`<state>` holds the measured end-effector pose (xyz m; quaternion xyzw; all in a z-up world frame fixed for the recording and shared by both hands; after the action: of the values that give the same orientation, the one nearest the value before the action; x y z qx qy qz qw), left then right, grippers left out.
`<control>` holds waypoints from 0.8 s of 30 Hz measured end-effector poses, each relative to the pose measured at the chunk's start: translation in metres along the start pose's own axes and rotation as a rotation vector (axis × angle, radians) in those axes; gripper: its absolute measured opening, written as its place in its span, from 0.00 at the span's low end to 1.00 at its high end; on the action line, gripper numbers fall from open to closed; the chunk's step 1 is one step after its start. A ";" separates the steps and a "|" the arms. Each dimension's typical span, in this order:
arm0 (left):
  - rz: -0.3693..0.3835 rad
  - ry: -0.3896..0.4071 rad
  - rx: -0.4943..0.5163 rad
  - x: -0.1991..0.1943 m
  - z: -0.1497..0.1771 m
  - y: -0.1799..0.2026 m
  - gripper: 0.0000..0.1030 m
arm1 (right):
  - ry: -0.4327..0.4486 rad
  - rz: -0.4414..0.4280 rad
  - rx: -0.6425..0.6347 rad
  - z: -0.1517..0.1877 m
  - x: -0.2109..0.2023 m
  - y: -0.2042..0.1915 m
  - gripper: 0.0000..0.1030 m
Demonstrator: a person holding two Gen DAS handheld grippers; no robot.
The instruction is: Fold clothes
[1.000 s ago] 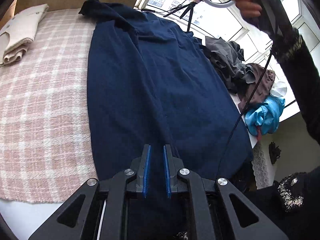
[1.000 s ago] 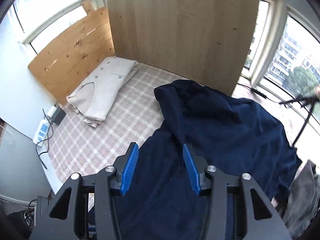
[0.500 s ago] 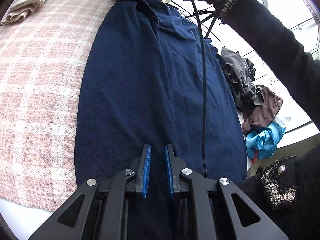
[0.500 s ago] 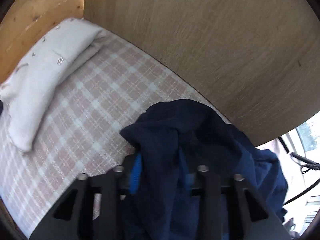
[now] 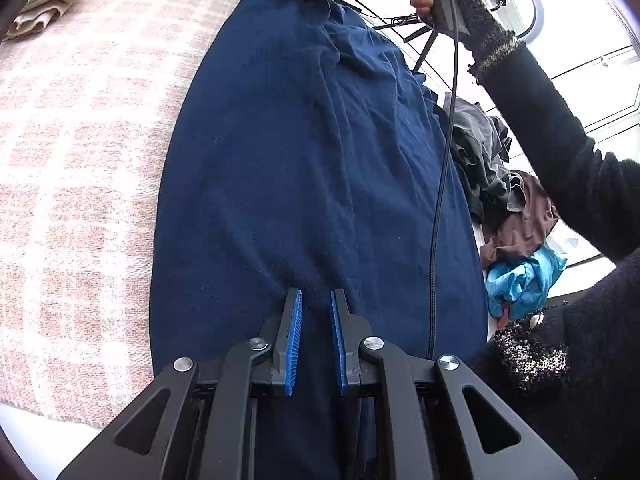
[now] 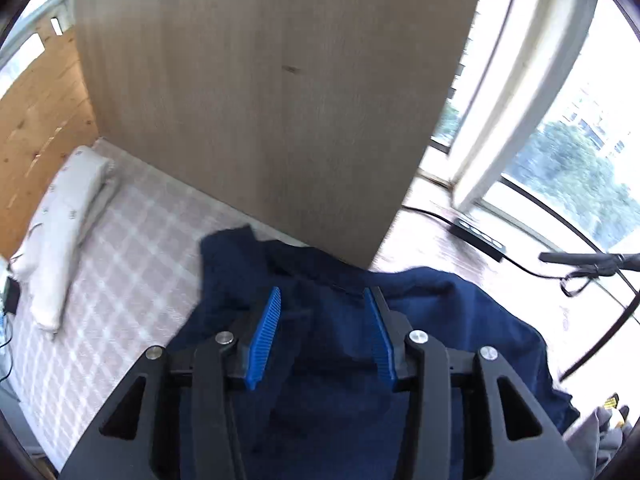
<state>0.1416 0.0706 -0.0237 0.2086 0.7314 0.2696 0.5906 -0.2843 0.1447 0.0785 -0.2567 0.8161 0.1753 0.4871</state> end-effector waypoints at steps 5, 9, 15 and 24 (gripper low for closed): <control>0.001 -0.004 -0.006 0.001 -0.001 0.000 0.13 | -0.043 0.000 -0.171 -0.026 0.016 -0.046 0.58; 0.007 -0.005 -0.009 0.001 -0.002 -0.001 0.13 | -0.151 0.115 -0.321 -0.036 0.062 -0.067 0.57; 0.013 0.002 -0.005 0.002 -0.002 0.000 0.13 | -0.202 -0.190 -0.053 -0.033 0.068 -0.046 0.05; 0.031 0.003 -0.010 0.002 -0.003 -0.002 0.13 | 0.011 -0.135 0.075 -0.056 0.010 -0.008 0.12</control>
<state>0.1384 0.0694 -0.0262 0.2163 0.7278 0.2827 0.5862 -0.3233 0.1055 0.0955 -0.2937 0.8057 0.1098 0.5025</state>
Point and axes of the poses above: each gripper's, at about its wrist camera, not at the fingertips, and x roughly the way its jaws point, y to its right, z to its underside, the point moved 5 cm from there along x, roughly the way its jaws point, and after that the axes turned 9 degrees about -x, right-handed, at the moved point
